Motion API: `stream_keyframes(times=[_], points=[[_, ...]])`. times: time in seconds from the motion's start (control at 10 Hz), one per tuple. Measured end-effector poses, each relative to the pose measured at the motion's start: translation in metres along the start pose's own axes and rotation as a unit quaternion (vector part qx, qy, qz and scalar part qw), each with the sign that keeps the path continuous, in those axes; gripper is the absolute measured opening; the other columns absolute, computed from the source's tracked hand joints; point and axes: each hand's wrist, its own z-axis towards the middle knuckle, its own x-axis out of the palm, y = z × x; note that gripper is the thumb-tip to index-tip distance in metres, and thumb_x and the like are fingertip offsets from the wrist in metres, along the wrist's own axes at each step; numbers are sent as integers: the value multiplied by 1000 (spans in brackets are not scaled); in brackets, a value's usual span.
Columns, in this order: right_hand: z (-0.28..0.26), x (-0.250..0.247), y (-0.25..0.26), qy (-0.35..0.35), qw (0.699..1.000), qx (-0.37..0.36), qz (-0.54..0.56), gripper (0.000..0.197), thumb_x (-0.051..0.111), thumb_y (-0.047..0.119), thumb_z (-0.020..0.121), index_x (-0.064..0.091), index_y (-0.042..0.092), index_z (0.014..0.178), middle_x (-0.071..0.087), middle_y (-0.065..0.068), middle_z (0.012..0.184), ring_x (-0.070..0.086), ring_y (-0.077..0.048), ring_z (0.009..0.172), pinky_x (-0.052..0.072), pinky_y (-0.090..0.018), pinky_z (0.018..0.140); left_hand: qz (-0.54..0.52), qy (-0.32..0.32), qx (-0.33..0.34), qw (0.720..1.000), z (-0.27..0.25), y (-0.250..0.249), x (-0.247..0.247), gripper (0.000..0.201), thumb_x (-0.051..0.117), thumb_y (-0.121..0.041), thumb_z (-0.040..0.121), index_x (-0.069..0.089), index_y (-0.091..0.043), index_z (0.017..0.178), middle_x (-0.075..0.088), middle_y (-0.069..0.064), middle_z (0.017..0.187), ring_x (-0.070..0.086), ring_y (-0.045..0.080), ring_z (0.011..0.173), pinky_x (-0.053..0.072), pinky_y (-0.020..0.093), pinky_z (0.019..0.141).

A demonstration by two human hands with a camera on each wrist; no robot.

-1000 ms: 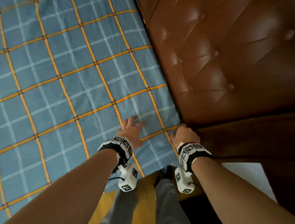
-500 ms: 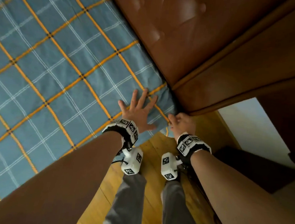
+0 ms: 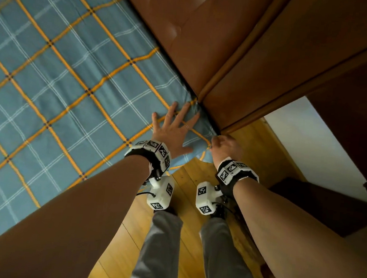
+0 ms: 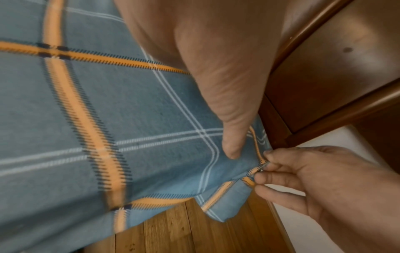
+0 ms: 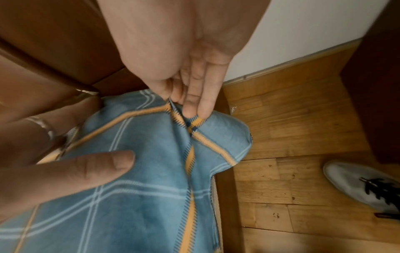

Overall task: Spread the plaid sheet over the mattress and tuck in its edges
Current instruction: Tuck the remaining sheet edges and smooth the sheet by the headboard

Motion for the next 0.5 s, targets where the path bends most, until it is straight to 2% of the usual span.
stream_keyframes(times=[0.1,0.2,0.3,0.4,0.5], points=[[0,0,-1,20,1000,0,-12,30,44,24,98,66,8,109,65,-12,113,57,-30,108,42,-35,90,-22,-59,-75,995,-8,5,3,106,55,-70,78,-17,-39,150,-25,-4,159,-19,31,147,4,73,110],[0,3,1,58,998,28,15,30,41,16,99,58,4,119,57,-15,123,52,-34,117,43,-41,97,-70,-66,-158,983,-16,15,11,104,49,-76,77,-17,-40,149,-25,-5,159,-20,31,147,4,74,109],[-3,3,10,61,995,53,51,36,43,14,99,44,4,133,51,-20,132,52,-40,118,47,-52,96,-94,-31,-153,983,-17,18,17,104,52,-75,77,-19,-44,147,-24,-6,159,-18,32,147,17,71,107],[-3,16,9,79,989,80,93,64,59,13,90,29,19,146,51,-14,139,56,-39,118,52,-53,93,-72,-25,-122,990,-11,17,13,107,55,-73,75,-20,-46,146,-27,-9,158,-19,30,147,17,74,105],[2,24,5,108,990,58,68,92,70,11,81,16,34,151,52,-9,141,61,-34,116,54,-48,93,-42,-8,-70,997,-2,21,5,112,59,-72,74,-22,-44,146,-30,-11,157,-24,29,146,12,79,102]])
